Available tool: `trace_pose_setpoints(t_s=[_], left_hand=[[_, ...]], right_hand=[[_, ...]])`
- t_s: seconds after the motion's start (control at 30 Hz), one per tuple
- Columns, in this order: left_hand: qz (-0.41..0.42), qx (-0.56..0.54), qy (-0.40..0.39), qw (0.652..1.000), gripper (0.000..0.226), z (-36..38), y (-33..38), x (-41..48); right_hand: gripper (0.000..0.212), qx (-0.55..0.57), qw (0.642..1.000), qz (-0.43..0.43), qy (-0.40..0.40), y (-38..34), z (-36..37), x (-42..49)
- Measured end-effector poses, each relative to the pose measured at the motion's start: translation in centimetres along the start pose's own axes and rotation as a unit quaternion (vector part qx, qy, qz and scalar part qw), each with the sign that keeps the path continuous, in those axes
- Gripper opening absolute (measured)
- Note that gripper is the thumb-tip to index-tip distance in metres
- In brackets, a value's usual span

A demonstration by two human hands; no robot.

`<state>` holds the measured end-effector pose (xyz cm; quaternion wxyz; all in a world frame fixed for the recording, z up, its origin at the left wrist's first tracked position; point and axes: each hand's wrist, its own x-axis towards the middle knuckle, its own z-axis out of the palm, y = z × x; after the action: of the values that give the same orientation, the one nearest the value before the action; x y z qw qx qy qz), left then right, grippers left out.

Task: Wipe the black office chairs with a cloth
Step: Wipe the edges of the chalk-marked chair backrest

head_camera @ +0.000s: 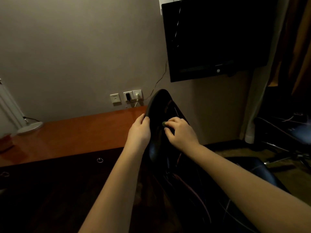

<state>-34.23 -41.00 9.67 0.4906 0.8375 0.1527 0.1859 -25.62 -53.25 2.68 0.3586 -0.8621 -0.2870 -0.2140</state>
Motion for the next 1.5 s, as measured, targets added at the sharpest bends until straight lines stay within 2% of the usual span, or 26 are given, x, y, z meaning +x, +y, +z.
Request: trace_pose_setpoints(t_s=[0.07,0.2,0.5,0.7,1.1,1.33,1.5], left_hand=[[0.003,-0.003,0.002,1.000,0.045,0.2,-0.1,0.2],[-0.004,-0.016,0.011,1.000,0.044,0.2,0.1,0.5],[-0.012,-0.037,-0.002,0.999,0.044,-0.1,0.4,-0.2],[-0.014,-0.043,-0.006,0.999,0.044,0.0,0.4,-0.6],[-0.016,0.002,-0.013,1.000,0.045,-0.3,0.8,-1.1],[-0.019,0.006,-0.007,1.000,0.045,-0.1,1.0,-1.6],[-0.018,0.015,-0.009,1.000,0.046,-0.1,1.0,-1.6]], right_hand=[[0.033,-0.067,0.997,-0.037,-0.001,0.5,-0.1,0.0],[0.037,-0.110,0.992,-0.039,-0.045,1.1,-0.5,2.3],[0.038,-0.101,0.993,0.014,-0.060,1.7,-0.1,6.4],[0.033,-0.079,0.992,-0.052,-0.082,1.3,-1.8,4.4],[0.037,-0.020,0.975,-0.190,-0.115,-2.3,-5.0,-6.3],[0.029,0.011,0.966,-0.239,-0.095,-3.0,-5.7,-10.7],[0.027,0.022,0.967,-0.249,-0.051,-2.0,-4.9,-10.7]])
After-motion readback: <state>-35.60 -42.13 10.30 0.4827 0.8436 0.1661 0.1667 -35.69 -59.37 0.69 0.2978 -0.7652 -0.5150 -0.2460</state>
